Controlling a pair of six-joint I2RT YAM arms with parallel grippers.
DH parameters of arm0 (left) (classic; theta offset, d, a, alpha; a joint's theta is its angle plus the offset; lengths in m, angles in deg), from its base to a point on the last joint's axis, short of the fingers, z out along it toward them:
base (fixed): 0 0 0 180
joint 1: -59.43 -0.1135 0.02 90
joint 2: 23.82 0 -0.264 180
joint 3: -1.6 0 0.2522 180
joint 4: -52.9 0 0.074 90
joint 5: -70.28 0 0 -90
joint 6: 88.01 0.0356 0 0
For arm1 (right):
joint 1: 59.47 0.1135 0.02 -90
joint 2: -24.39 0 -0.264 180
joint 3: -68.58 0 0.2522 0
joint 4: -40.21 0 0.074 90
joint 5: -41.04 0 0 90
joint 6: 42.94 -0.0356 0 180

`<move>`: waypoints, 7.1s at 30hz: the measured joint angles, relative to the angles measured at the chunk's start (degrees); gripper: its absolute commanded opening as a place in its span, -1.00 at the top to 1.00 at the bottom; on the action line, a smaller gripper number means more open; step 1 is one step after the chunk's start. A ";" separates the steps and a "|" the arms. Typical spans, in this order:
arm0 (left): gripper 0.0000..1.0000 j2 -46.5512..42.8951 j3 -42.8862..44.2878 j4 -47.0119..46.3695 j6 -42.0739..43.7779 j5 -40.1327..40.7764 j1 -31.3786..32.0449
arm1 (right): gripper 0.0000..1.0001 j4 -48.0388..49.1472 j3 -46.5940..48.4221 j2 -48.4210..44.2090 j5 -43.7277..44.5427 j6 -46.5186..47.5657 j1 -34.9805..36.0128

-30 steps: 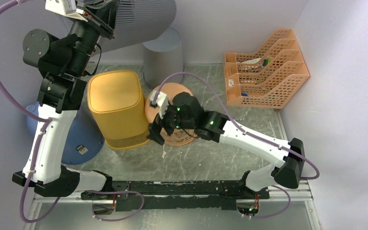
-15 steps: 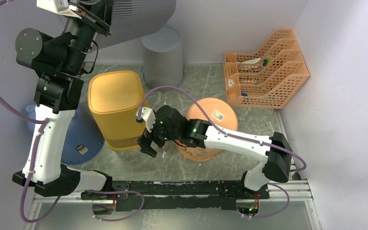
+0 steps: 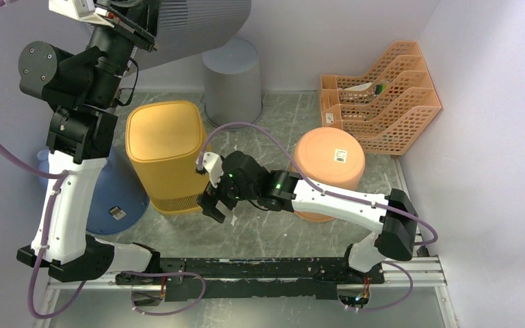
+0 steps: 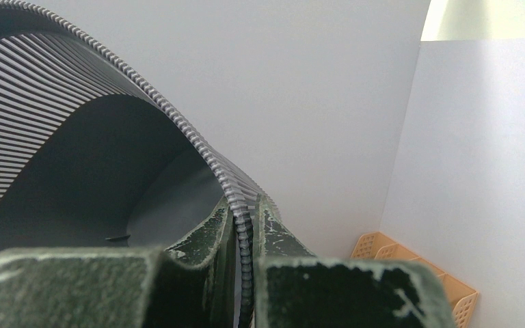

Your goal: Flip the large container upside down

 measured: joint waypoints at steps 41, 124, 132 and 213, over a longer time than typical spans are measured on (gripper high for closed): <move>0.86 -5.86 -10.10 -0.52 -0.63 -3.10 0.00 | -1.00 26.82 43.41 49.29 -1.75 -12.09 -14.82; 0.87 -8.70 -17.38 -2.16 -1.22 -1.31 0.00 | -1.00 -34.58 -8.83 -35.45 48.26 -37.38 -13.18; 0.86 -10.10 -17.38 3.26 1.68 -0.24 0.00 | -1.00 -23.76 -4.50 -29.51 40.94 -28.87 -12.39; 0.87 -4.42 -25.62 34.21 3.39 -22.38 6.56 | -1.00 -6.91 -17.62 -33.20 34.84 -20.44 -41.16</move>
